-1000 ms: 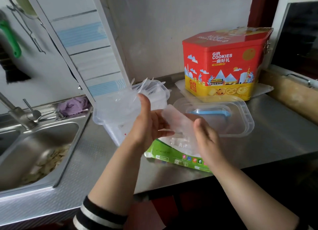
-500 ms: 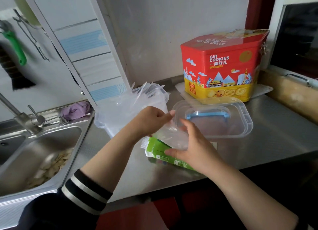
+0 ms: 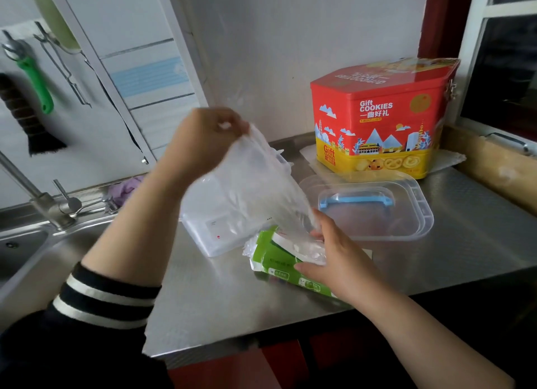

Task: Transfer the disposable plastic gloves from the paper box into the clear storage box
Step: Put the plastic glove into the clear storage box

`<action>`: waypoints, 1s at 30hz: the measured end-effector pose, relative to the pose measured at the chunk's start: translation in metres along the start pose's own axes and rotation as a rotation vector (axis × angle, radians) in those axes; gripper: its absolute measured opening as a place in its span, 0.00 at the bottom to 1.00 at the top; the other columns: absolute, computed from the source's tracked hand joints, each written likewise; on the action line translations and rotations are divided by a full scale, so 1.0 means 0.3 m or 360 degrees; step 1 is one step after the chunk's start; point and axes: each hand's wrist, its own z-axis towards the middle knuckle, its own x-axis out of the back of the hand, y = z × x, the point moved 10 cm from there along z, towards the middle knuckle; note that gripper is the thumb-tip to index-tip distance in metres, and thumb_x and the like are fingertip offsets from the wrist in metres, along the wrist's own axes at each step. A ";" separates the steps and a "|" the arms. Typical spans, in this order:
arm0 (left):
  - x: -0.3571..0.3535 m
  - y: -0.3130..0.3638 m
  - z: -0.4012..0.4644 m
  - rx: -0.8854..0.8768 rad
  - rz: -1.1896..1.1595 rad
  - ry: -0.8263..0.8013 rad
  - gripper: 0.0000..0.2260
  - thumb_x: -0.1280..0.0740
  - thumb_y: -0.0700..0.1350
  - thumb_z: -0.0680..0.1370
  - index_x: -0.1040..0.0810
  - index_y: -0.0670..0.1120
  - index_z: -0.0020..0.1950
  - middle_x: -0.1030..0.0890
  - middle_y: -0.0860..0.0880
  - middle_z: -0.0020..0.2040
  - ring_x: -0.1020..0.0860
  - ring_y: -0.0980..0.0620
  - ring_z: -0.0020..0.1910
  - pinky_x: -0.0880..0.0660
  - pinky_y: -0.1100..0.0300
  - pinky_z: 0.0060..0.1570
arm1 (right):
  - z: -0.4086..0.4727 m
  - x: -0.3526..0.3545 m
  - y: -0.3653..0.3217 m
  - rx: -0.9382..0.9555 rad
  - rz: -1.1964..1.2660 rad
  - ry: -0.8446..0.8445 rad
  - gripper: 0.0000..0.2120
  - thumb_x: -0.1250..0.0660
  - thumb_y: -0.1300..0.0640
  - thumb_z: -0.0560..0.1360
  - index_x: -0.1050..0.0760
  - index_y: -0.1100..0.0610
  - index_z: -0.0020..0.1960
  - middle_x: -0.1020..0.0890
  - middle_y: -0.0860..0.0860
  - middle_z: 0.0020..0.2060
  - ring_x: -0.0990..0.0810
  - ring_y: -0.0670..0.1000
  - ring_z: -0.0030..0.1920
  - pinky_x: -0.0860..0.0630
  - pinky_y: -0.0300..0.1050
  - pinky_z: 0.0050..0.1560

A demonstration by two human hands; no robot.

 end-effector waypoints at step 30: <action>0.037 -0.531 -0.035 0.0827 0.0663 0.0281 0.22 0.43 0.37 0.75 0.41 0.41 0.68 0.22 0.38 0.51 0.26 0.39 0.44 0.33 0.51 0.41 | 0.003 -0.015 0.009 0.0070 -0.0074 0.0044 0.43 0.28 0.44 0.71 0.50 0.46 0.77 0.30 0.43 0.64 0.29 0.45 0.62 0.32 0.37 0.53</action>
